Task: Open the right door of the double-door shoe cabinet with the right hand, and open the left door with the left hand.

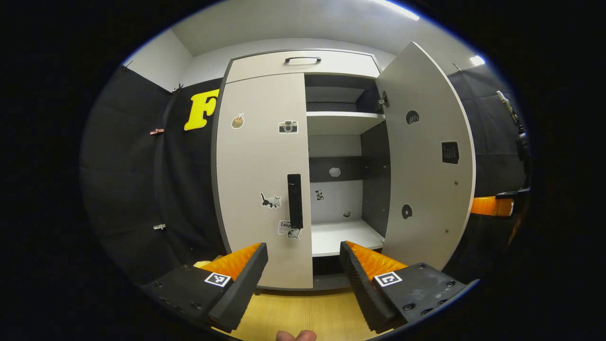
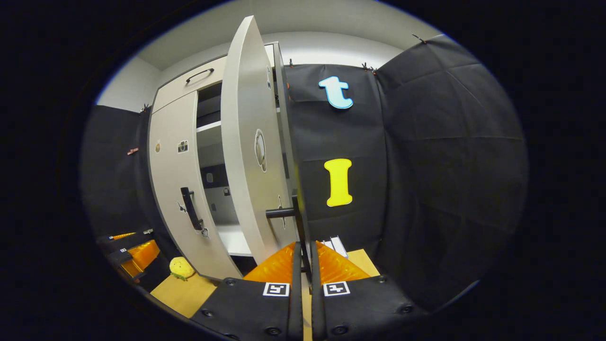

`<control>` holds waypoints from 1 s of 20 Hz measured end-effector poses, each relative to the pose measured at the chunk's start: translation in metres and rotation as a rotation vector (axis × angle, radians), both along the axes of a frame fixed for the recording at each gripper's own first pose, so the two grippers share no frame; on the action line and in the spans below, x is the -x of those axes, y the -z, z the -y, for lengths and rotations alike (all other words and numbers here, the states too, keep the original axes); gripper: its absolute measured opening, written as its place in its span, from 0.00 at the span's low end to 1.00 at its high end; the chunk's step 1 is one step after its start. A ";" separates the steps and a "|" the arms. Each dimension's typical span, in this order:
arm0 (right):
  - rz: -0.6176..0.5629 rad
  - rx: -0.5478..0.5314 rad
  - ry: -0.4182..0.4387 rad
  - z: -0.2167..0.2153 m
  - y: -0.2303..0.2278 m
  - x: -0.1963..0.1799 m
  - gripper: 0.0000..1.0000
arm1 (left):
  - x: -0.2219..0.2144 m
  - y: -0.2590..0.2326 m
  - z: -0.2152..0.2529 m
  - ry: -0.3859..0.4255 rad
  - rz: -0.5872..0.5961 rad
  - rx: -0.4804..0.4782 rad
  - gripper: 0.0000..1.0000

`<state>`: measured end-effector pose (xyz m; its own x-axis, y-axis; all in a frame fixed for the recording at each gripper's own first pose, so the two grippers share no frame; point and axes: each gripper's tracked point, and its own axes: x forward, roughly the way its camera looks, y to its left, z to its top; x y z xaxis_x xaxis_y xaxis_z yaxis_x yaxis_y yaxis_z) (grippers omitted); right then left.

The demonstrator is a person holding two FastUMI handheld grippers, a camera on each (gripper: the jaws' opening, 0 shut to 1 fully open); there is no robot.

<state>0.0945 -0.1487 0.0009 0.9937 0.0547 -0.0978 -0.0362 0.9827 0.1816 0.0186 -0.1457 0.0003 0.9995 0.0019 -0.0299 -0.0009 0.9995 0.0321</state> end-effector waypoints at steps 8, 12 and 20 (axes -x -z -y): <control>0.014 -0.001 0.015 0.004 -0.011 0.027 0.23 | -0.010 -0.007 0.002 0.001 0.009 0.001 0.94; -0.037 -0.022 0.003 0.002 0.005 0.033 1.00 | -0.022 -0.006 -0.001 0.000 0.009 0.004 0.94; -0.036 0.006 0.050 0.019 0.008 0.050 0.96 | -0.107 -0.020 -0.009 0.004 0.041 0.001 0.94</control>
